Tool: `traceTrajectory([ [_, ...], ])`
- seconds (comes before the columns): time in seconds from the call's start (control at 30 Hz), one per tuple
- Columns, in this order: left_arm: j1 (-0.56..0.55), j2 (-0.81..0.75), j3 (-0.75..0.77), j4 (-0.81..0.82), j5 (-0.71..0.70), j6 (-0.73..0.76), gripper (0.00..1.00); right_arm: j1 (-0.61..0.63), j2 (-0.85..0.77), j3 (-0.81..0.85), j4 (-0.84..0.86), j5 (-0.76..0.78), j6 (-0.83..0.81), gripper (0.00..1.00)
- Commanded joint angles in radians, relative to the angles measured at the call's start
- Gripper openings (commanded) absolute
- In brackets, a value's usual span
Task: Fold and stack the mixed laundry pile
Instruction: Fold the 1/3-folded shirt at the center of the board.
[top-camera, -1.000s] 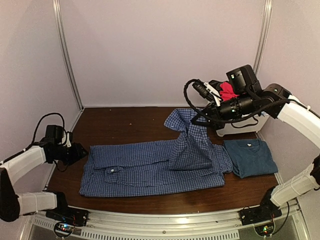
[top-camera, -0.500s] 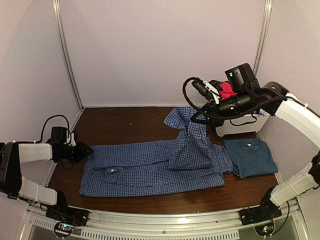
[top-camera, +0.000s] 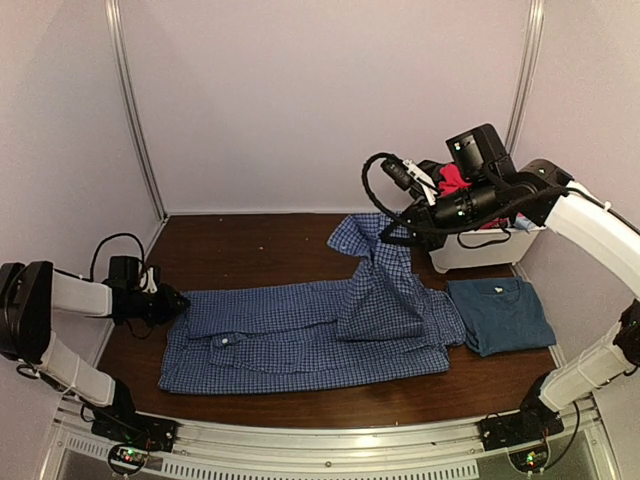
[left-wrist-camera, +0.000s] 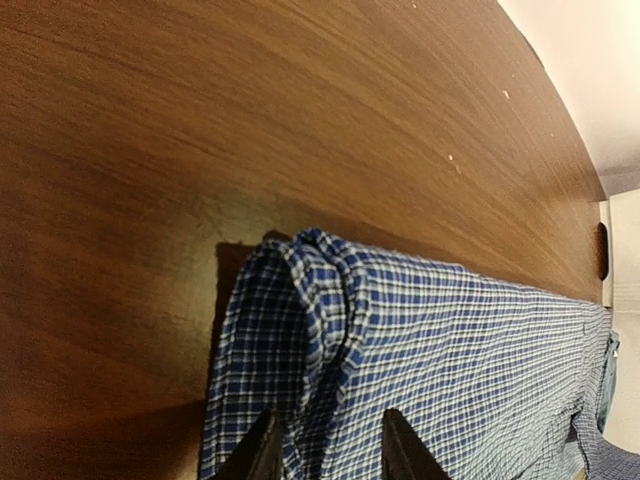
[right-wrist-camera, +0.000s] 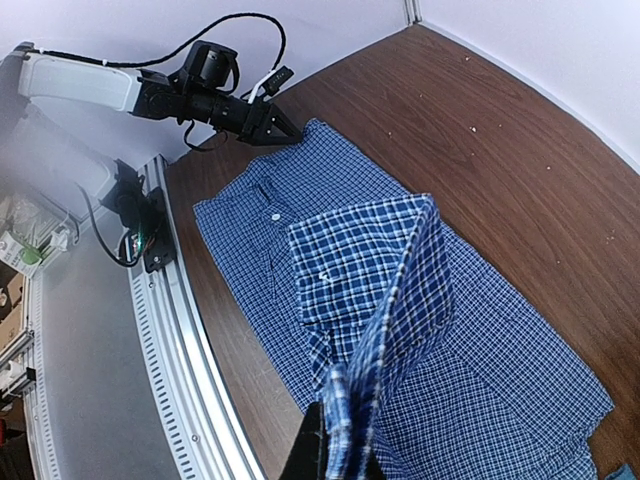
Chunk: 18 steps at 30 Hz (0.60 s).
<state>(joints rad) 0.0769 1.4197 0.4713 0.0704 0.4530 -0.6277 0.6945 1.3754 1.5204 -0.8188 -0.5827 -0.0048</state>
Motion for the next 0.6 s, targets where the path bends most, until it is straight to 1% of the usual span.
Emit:
traceTrajectory([
  [0.0, 0.008, 0.027, 0.012, 0.080, 0.042, -0.002, 0.35, -0.006, 0.009, 0.050, -0.003, -0.021, -0.017, 0.00],
  [0.1, 0.008, 0.053, 0.014, 0.089, 0.054, -0.008, 0.34, -0.008, 0.011, 0.061, -0.003, -0.029, -0.017, 0.00],
  [0.23, 0.008, 0.068, 0.023, 0.066, 0.041, -0.005, 0.30, -0.007, 0.006, 0.070, -0.006, -0.035, -0.017, 0.00],
  [0.4, 0.008, 0.064, 0.024, 0.074, 0.047, -0.004, 0.20, -0.007, 0.004, 0.076, -0.014, -0.035, -0.021, 0.00],
  [0.57, 0.008, 0.054, 0.037, 0.068, 0.053, -0.007, 0.05, -0.010, 0.007, 0.099, -0.025, -0.034, -0.027, 0.00],
])
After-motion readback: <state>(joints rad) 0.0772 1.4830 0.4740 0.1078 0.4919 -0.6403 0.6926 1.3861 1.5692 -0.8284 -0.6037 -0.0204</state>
